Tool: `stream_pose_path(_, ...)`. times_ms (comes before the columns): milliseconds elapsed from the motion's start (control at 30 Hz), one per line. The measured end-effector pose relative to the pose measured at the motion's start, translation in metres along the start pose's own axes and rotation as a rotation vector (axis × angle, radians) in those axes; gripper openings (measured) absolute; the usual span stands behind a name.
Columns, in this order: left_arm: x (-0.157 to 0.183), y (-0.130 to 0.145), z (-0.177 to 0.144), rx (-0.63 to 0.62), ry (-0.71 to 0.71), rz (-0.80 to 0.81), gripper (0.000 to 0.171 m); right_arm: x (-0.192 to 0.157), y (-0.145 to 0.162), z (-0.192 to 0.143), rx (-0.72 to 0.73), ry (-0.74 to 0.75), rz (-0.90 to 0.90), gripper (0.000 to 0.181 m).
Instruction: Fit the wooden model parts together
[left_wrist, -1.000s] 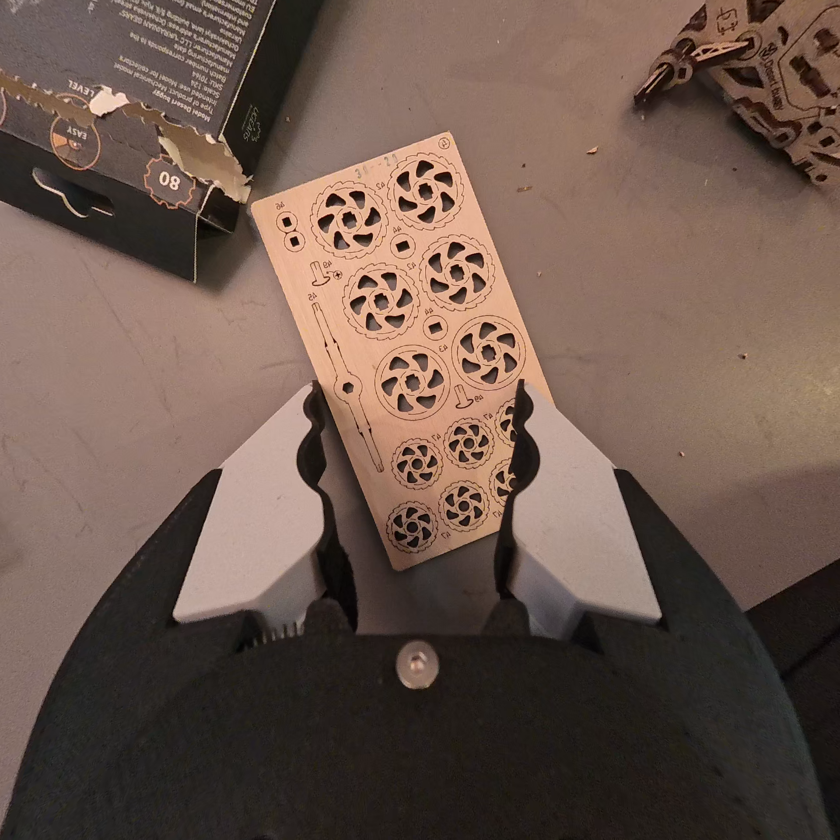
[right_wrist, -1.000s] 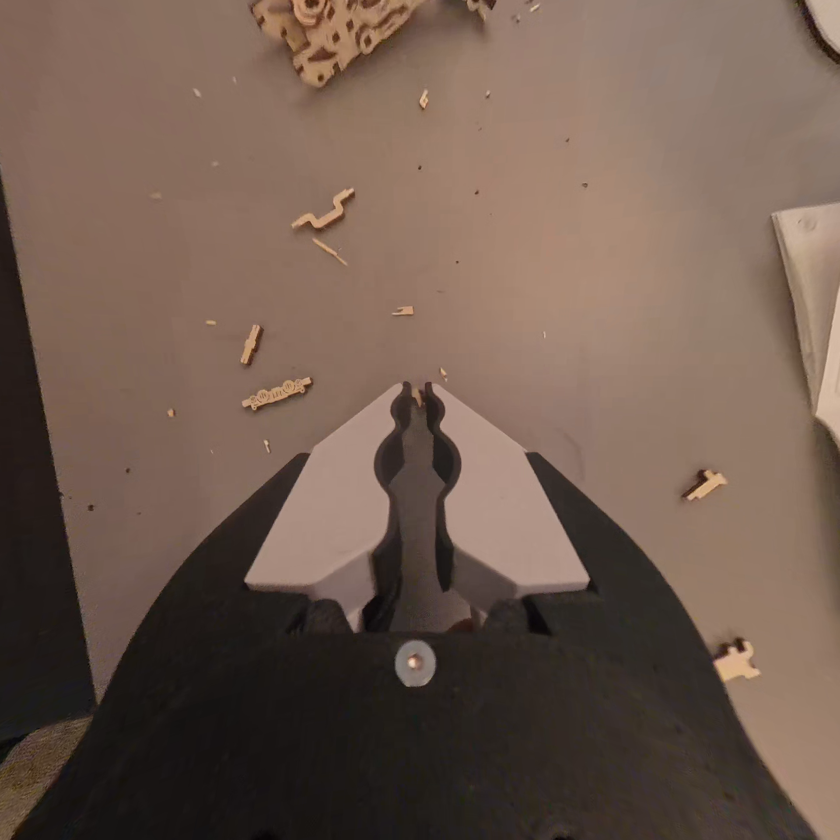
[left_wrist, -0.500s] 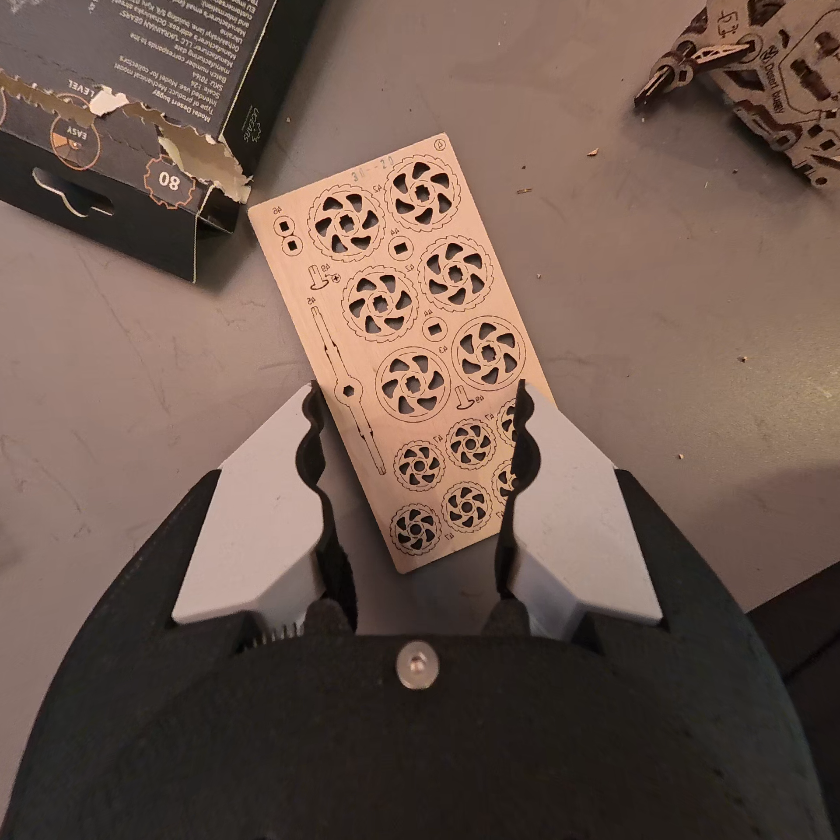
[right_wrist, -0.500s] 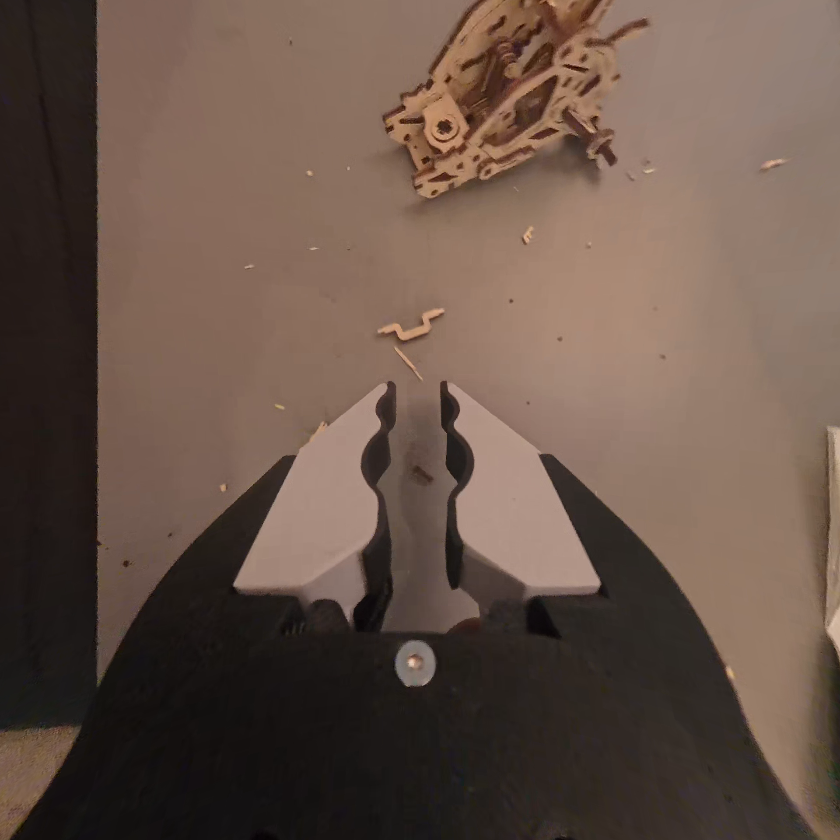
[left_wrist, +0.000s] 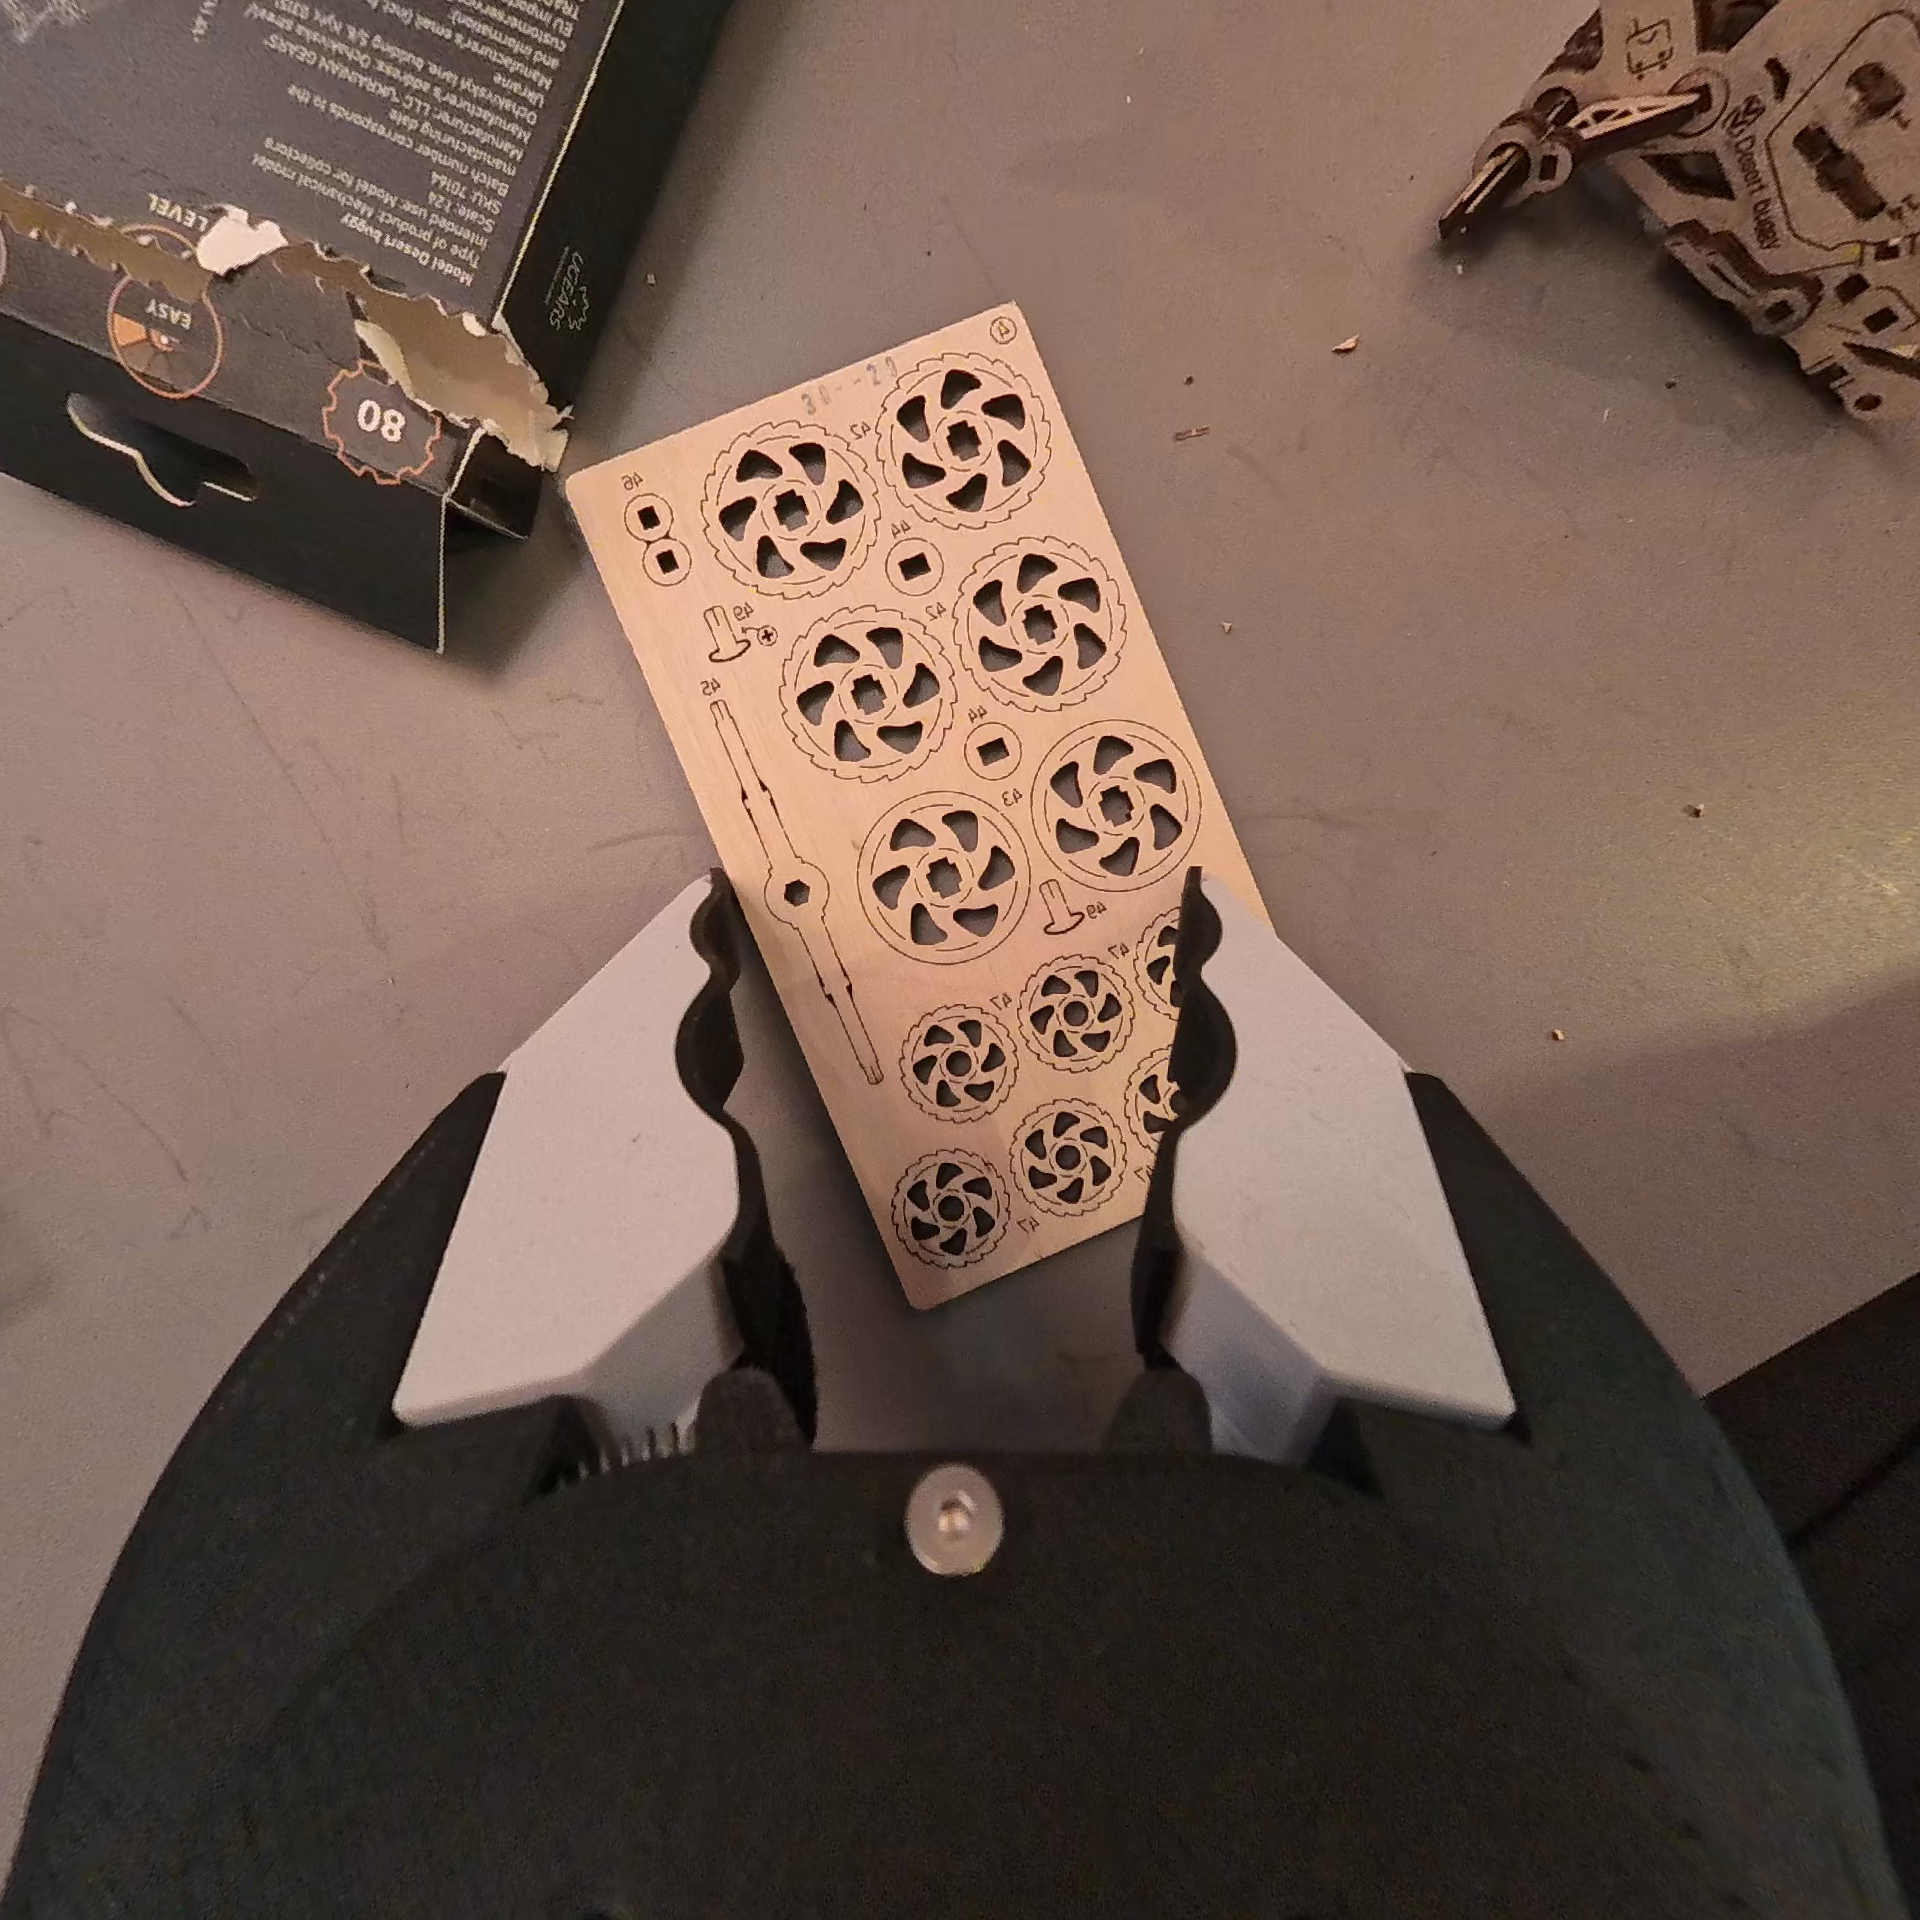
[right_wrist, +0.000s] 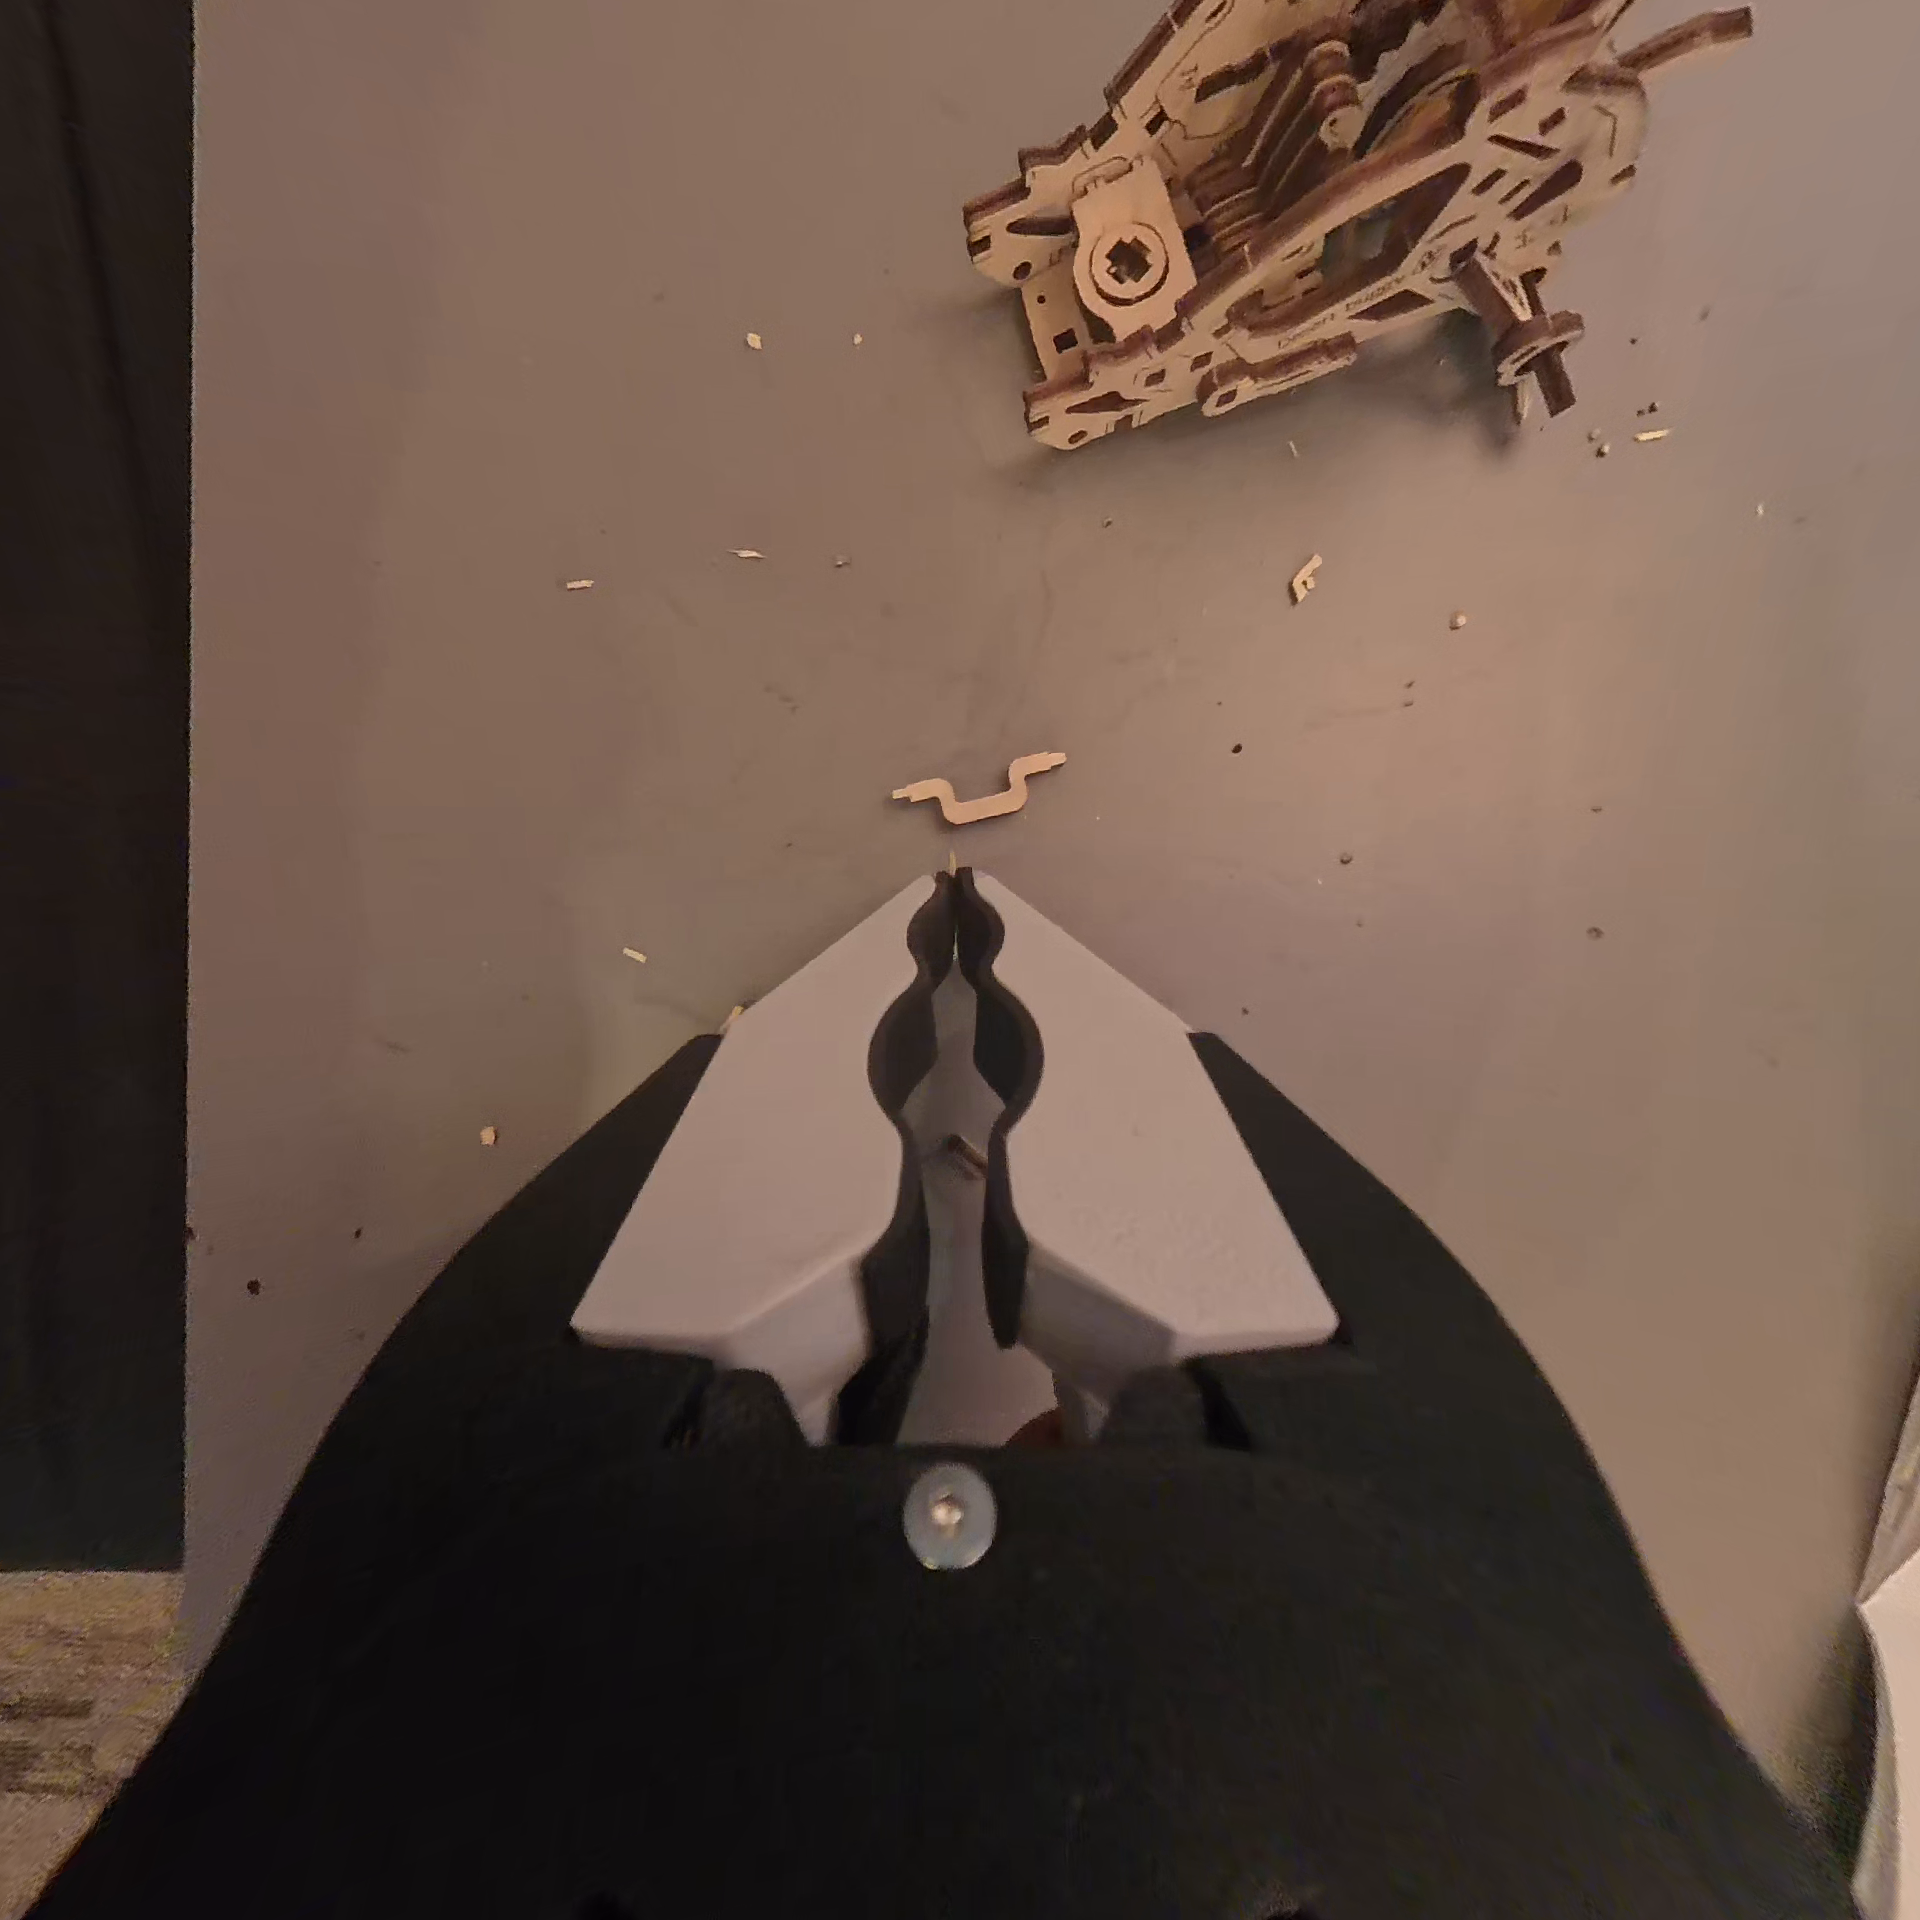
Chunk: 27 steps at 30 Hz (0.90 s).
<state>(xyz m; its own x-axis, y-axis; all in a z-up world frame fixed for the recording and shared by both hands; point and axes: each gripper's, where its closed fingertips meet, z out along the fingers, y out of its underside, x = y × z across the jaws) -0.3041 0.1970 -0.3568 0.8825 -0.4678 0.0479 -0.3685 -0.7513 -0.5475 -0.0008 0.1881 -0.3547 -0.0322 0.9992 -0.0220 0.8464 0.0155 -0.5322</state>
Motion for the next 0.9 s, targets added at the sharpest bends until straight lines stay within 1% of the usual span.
stream_pose_path(133, 0.000, 0.000, 0.000, 0.001, 0.001, 0.001, 0.082, 0.002, 0.000, -0.004, 0.053, 0.039, 0.051, 0.000)
stream_pose_path(300, 0.000, 0.000, 0.000, -0.002, -0.001, -0.001, 0.082, 0.007, 0.002, -0.023, 0.116, 0.073, 0.109, 0.000)
stream_pose_path(400, 0.000, 0.000, 0.000, -0.003, -0.002, -0.002, 0.082, 0.009, 0.005, -0.034, 0.119, 0.096, 0.110, 0.000)
stream_pose_path(467, 0.000, 0.000, 0.000, -0.003, -0.003, -0.003, 0.082, 0.016, 0.007, -0.048, 0.140, 0.128, 0.129, 0.000)
stream_pose_path(567, 0.000, 0.000, 0.000, -0.001, -0.003, -0.005, 0.082, 0.047, 0.019, -0.089, 0.184, 0.236, 0.194, 0.000)
stream_pose_path(633, 0.000, 0.000, 0.000, -0.001, -0.004, -0.005, 0.082, 0.082, 0.043, -0.131, 0.193, 0.369, 0.258, 0.000)
stream_pose_path(700, 0.000, 0.000, 0.000, 0.001, -0.004, -0.007, 0.082, 0.125, 0.077, -0.184, 0.196, 0.543, 0.343, 0.000)
stream_pose_path(767, 0.000, 0.000, 0.000, 0.001, -0.005, -0.008, 0.082, 0.166, 0.124, -0.238, 0.171, 0.710, 0.432, 0.000)
stream_pose_path(833, 0.000, 0.000, 0.000, -0.001, -0.006, -0.009, 0.082, 0.198, 0.164, -0.284, 0.194, 0.837, 0.526, 0.000)
stream_pose_path(867, 0.000, -0.001, 0.001, -0.001, -0.007, -0.010, 0.082, 0.212, 0.186, -0.299, 0.182, 0.879, 0.573, 0.000)
stream_pose_path(900, 0.000, -0.001, 0.001, -0.002, -0.007, -0.011, 0.082, 0.223, 0.211, -0.309, 0.133, 0.908, 0.628, 0.003)
